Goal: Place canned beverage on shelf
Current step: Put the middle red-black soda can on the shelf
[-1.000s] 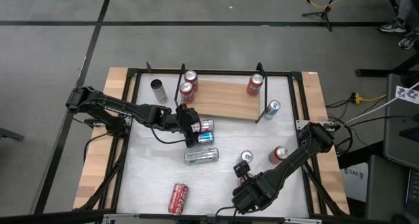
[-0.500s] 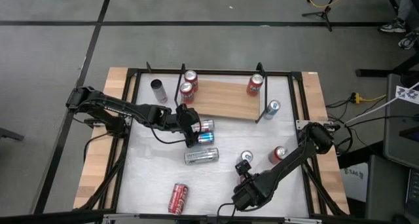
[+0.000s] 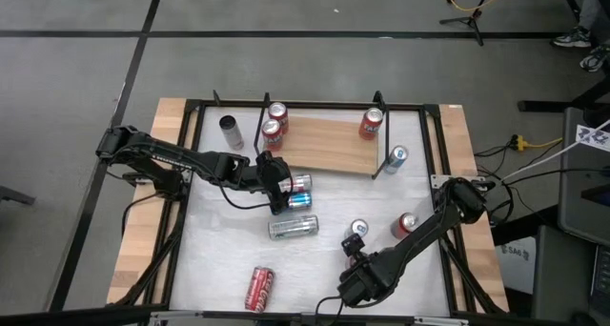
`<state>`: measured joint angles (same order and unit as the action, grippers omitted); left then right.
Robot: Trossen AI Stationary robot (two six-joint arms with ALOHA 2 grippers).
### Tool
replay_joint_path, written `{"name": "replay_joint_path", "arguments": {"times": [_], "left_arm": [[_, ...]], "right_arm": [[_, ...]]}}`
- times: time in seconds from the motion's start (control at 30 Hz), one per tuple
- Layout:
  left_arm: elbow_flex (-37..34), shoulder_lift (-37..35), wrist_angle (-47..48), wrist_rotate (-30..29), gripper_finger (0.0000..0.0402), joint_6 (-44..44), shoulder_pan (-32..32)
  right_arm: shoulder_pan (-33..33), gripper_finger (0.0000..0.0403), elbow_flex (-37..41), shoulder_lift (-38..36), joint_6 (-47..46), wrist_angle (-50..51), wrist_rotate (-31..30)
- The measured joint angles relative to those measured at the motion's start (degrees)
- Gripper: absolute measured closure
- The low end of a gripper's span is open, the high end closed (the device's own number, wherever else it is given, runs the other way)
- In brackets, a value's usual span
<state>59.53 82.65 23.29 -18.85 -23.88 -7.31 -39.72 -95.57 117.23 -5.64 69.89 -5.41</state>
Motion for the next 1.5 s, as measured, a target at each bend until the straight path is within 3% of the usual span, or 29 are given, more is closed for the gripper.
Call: {"name": "replay_joint_path", "arguments": {"times": [0.27,0.5,0.77,1.13,1.5], "left_arm": [[0.0,0.0,0.0,0.0,0.0078,0.0,0.0],[0.0,0.0,0.01,-0.01,0.0079,-0.02,0.0],[0.0,0.0,-0.01,-0.02,0.0079,-0.11,0.0],[0.0,0.0,-0.29,-0.02,0.0079,-0.11,-0.01],[0.0,0.0,-0.31,-0.15,0.0079,-0.09,-0.02]], "right_arm": [[0.0,0.003,0.0,-0.02,-0.01,0.0,0.0],[0.02,0.011,-0.04,-0.17,0.03,0.07,0.17],[0.02,0.0114,-2.33,-0.11,0.13,1.96,4.47],[0.99,0.0113,-14.73,-0.11,1.49,11.4,10.94],[6.53,0.011,-34.21,-0.12,1.64,20.67,14.09]]}}
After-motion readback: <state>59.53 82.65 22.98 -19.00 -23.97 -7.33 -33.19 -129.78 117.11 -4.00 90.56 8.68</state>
